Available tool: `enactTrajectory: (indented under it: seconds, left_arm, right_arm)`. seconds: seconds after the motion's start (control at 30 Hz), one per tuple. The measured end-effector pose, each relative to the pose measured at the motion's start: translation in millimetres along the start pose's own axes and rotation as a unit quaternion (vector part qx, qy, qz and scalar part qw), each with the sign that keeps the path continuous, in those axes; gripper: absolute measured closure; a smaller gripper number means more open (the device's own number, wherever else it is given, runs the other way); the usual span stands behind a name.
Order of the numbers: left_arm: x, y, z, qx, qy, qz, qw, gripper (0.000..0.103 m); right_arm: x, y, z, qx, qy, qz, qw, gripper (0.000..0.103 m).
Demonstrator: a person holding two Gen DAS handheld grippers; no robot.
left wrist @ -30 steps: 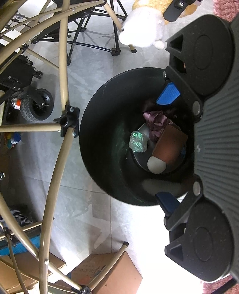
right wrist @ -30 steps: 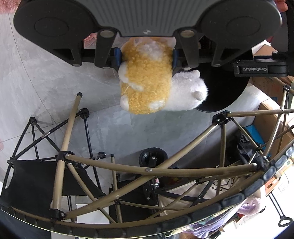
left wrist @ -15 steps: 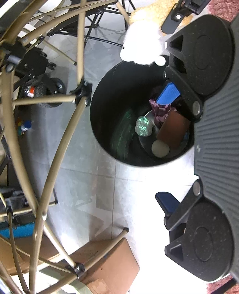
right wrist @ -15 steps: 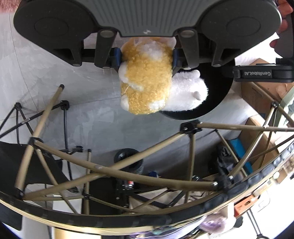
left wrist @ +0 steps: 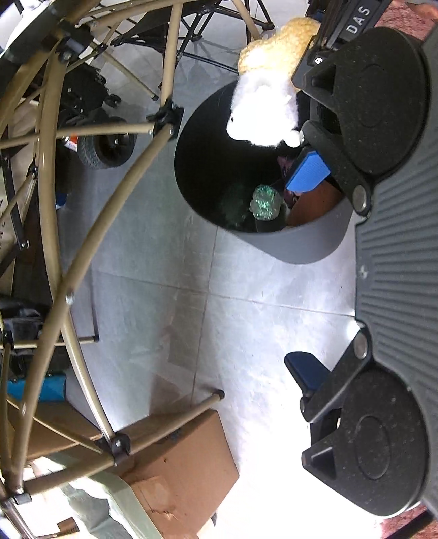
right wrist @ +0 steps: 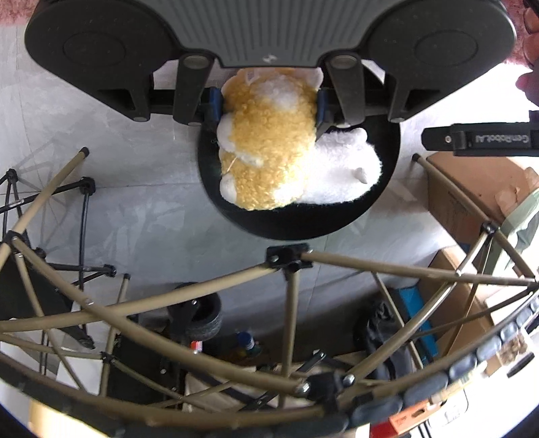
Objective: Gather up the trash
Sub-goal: 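Move the right tool over the bin and open it to drop the plush toy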
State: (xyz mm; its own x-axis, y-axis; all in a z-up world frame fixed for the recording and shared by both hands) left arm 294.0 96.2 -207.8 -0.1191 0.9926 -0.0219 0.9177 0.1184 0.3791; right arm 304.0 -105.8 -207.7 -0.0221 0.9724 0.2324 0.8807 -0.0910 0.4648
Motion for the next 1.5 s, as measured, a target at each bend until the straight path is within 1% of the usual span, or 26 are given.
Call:
enactTrajectory:
  seconds: [0.17,0.43,0.77,0.97,1.07,1.1,1.13,1.17,1.2,1.23,1.3,1.33,1.5]
  left_arm:
    - [14,-4,-1,0.004,0.003,-0.005,1.0,0.0]
    - [24,-9,-1,0.007,0.015,-0.004,0.9999,0.0]
    - [30,-14,5,0.014,0.048,0.007,0.9987,0.0]
    - [29,-16,7,0.016,0.06,0.016,0.9979,0.0]
    - [29,-16,8,0.017,0.064,0.019,0.9976,0.0]
    - [29,-16,9,0.018,0.065,0.019,0.9976,0.0]
    - [30,-16,9,0.018,0.065,0.019,0.9975,0.0]
    - [30,-16,9,0.018,0.066,0.019,0.9975,0.0]
    - [30,-17,9,0.019,0.066,0.019,0.9974,0.0]
    - [30,-17,9,0.019,0.067,0.019,0.9974,0.0]
    - [31,-17,10,0.02,0.068,0.019,0.9973,0.0]
    - [31,-17,10,0.02,0.069,0.019,0.9973,0.0]
    - [31,-18,10,0.02,0.07,0.02,0.9971,0.0]
  right_arm:
    - [11,-2,15,0.019,-0.007,-0.007,1.0,0.055]
    - [26,-6,39,0.046,-0.033,-0.024,0.998,0.055]
    - [37,-4,65,0.068,-0.061,-0.039,0.995,0.055]
    - [39,-5,73,0.08,-0.061,-0.044,0.994,0.053]
    - [39,-5,73,0.083,-0.056,-0.042,0.994,0.05]
    - [39,-3,73,0.083,-0.052,-0.039,0.994,0.047]
    - [39,-3,73,0.083,-0.051,-0.037,0.995,0.037]
    - [39,-3,73,0.082,-0.052,-0.038,0.995,0.03]
    - [38,-4,73,0.082,-0.057,-0.042,0.994,0.015]
    - [39,-4,73,0.081,-0.061,-0.047,0.994,0.006]
    - [39,-5,71,0.076,-0.064,-0.054,0.994,0.004]
    - [39,-5,71,0.075,-0.065,-0.053,0.994,0.0]
    - [36,-4,68,0.071,-0.064,-0.054,0.994,0.0]
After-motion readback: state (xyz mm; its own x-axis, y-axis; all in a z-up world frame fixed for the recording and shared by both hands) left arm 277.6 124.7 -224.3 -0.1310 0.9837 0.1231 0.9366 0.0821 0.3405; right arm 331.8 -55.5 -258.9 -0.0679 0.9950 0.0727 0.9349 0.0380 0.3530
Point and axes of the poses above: each gripper's, at about its wrist camera, not at the fingertips, and z roughly the way its jaws point, x to its left, y to its top, the point moved 6 cm from there along z, roughly the way its jaws point, and after that the axes turned 10 degrees about z, right-handed, at the moved point
